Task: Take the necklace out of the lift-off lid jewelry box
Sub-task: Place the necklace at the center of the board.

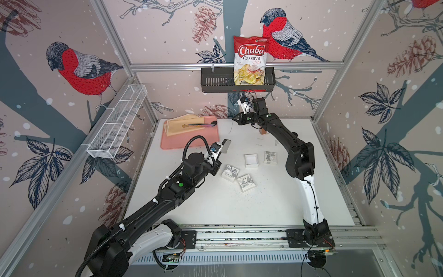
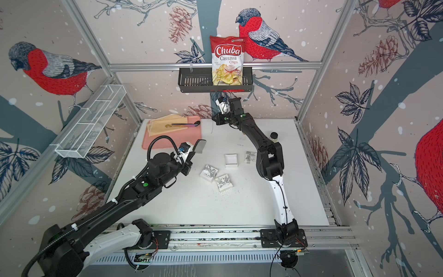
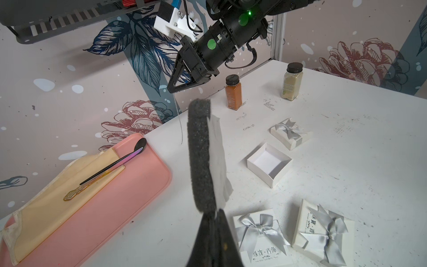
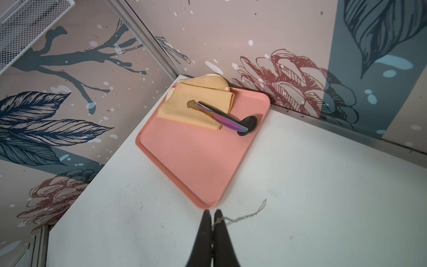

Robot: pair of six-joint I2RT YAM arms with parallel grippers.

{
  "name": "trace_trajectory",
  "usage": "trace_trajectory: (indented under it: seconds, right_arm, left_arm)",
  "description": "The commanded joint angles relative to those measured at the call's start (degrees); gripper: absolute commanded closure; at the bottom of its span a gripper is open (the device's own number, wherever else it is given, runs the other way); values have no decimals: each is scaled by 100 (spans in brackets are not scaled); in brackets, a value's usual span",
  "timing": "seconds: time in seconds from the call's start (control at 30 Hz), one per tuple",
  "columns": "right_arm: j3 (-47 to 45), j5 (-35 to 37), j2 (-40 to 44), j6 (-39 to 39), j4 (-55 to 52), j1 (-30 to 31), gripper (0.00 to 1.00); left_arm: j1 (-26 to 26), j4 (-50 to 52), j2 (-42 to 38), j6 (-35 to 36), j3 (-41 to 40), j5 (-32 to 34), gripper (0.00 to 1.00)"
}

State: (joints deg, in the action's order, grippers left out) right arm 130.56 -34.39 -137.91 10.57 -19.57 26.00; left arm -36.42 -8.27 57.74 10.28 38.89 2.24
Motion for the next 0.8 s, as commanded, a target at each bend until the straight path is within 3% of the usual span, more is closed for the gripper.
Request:
trace_trajectory:
  seconds: [0.0,0.4,0.77]
  right_arm:
    - [-92,-153,-51,122,161,-14,95]
    - [-1716,-203,392,150,521,-513,95]
    - [-3112,488,909,90,648,-909,93]
  left_arm:
    - [21,-272,-34,-122,-22,31,100]
    - [21,-289,-28,-229,-32,-247,100]
    - [21,-350,274,-188,108,-459,100]
